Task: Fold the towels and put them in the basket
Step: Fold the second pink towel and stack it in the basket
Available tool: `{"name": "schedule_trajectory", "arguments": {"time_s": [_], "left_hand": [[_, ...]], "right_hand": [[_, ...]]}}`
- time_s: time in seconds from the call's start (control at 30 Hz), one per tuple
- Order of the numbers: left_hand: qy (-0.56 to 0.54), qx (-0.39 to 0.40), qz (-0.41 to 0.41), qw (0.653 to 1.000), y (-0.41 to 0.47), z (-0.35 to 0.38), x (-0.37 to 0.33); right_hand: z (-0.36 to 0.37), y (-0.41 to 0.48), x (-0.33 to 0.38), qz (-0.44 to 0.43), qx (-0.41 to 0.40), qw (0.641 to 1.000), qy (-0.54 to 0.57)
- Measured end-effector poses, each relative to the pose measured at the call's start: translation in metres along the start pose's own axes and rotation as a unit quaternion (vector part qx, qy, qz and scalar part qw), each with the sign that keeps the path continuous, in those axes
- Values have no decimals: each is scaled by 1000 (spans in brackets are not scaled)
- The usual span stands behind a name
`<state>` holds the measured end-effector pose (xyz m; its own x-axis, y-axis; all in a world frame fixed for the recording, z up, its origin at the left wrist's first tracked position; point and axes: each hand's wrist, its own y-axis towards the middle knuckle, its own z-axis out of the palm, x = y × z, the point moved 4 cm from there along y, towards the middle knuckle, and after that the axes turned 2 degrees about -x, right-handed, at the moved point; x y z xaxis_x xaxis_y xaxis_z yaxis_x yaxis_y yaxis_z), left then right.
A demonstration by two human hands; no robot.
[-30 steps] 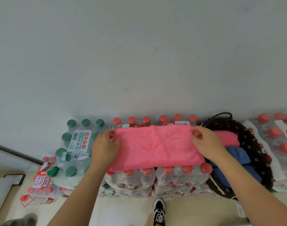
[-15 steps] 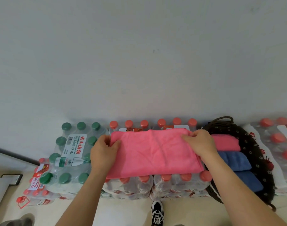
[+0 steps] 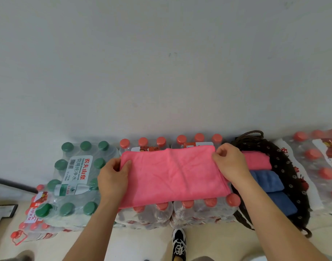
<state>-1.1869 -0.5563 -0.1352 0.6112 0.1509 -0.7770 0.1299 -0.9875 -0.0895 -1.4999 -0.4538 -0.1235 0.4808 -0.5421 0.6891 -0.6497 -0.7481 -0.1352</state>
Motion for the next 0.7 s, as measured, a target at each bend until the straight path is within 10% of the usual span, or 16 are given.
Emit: {"name": "schedule_trajectory", "arguments": {"time_s": [0.47,0.7], "left_hand": [[162,-86,183,966,-13,1,-11],[317,42,223,921,-35,37,-1]], "right_hand": [[10,-22,23,-162,-106,961,-196],[92,-69,36,-267,44,919,-288]]}}
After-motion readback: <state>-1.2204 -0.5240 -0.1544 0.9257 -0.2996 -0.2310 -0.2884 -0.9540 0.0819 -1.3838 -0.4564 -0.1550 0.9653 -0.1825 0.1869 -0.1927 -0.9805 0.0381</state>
